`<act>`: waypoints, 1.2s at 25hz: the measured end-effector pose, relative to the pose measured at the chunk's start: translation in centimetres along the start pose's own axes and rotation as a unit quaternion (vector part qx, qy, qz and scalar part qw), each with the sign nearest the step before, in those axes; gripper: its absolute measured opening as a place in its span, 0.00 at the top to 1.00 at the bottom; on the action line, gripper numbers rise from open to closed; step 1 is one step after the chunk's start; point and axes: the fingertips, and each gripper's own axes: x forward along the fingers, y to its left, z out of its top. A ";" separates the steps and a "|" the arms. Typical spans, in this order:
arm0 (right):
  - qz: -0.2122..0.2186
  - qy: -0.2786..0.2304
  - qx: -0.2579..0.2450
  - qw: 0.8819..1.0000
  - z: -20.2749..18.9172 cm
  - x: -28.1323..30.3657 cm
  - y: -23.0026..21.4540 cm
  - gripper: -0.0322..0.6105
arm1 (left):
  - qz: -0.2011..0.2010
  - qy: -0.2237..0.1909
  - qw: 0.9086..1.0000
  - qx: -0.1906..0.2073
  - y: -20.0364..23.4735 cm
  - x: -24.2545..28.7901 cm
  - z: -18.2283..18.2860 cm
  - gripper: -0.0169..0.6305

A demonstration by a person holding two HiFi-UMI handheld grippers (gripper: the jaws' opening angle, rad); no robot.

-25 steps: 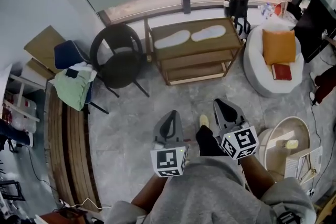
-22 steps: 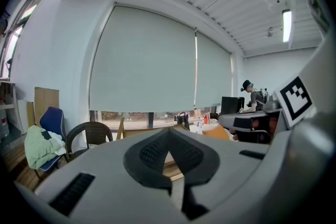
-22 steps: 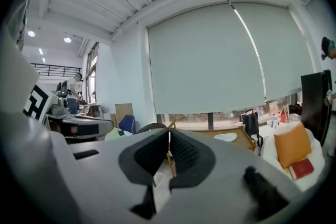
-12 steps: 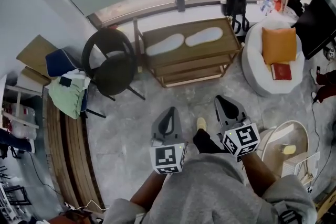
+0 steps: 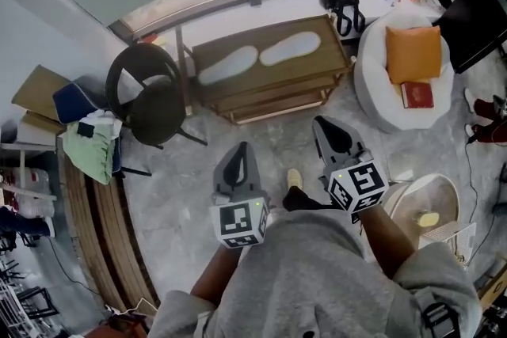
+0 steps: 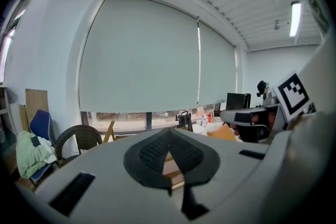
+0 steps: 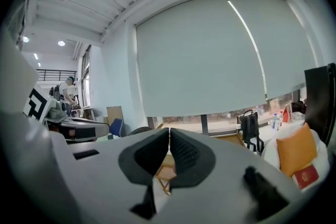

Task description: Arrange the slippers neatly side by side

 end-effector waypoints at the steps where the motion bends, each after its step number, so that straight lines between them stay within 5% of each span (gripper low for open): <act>1: 0.000 -0.001 0.002 1.000 0.2 0.4 -0.6 0.91 | 0.000 0.002 1.000 0.001 -0.1 0.6 0.0 0.95; 18: 0.025 0.011 0.011 1.000 1.8 7.7 -6.1 0.91 | 0.025 0.012 1.000 -0.003 0.9 9.4 2.1 0.95; 30: 0.039 0.024 0.005 0.999 1.6 10.2 -6.4 0.91 | 0.044 0.015 0.999 -0.004 2.4 10.9 2.5 0.95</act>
